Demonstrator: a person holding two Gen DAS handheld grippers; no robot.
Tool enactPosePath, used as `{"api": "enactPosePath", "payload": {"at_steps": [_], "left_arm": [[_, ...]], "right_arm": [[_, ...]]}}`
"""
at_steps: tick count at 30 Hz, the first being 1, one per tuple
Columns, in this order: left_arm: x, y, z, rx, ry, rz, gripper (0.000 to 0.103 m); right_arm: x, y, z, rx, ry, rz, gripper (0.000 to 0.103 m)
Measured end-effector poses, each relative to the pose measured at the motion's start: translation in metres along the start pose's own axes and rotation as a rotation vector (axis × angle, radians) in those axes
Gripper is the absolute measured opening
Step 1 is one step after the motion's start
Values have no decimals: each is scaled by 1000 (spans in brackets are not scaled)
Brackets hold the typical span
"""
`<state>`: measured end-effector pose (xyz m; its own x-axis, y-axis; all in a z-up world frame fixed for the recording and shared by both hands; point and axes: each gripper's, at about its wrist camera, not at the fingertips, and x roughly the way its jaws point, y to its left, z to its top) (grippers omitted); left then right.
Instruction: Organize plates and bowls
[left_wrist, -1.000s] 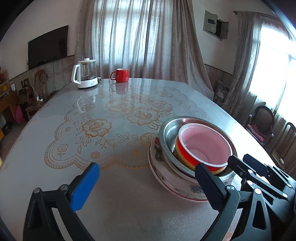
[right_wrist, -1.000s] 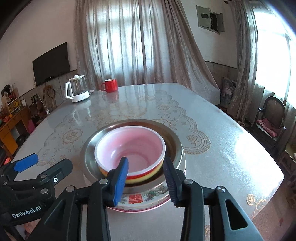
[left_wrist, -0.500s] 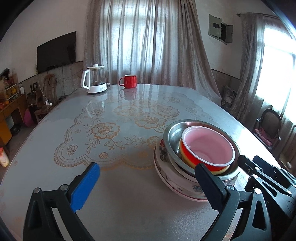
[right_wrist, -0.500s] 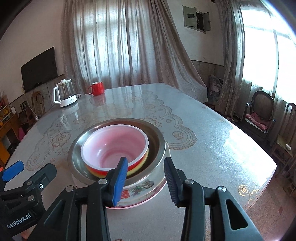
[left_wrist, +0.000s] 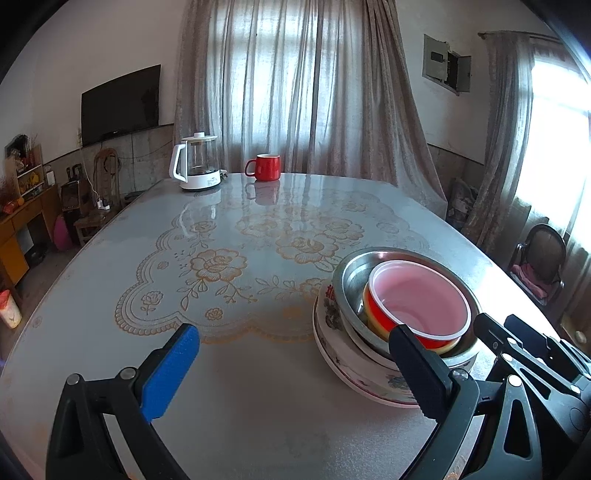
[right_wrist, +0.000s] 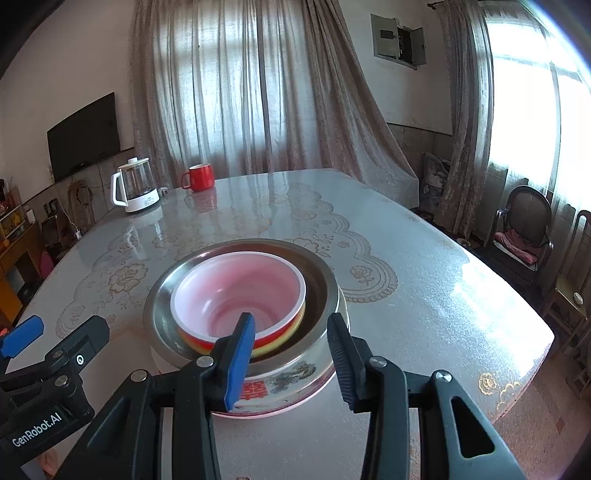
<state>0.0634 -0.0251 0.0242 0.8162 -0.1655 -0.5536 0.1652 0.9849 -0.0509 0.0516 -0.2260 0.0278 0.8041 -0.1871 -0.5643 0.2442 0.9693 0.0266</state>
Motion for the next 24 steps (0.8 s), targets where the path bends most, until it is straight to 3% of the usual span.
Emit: {"api": "enactPosePath", "payload": {"at_steps": [24], "left_arm": [[1,-7,-2,30,-7,-7,102]], "right_arm": [[5,-1,0,-1,13,7,41]]}}
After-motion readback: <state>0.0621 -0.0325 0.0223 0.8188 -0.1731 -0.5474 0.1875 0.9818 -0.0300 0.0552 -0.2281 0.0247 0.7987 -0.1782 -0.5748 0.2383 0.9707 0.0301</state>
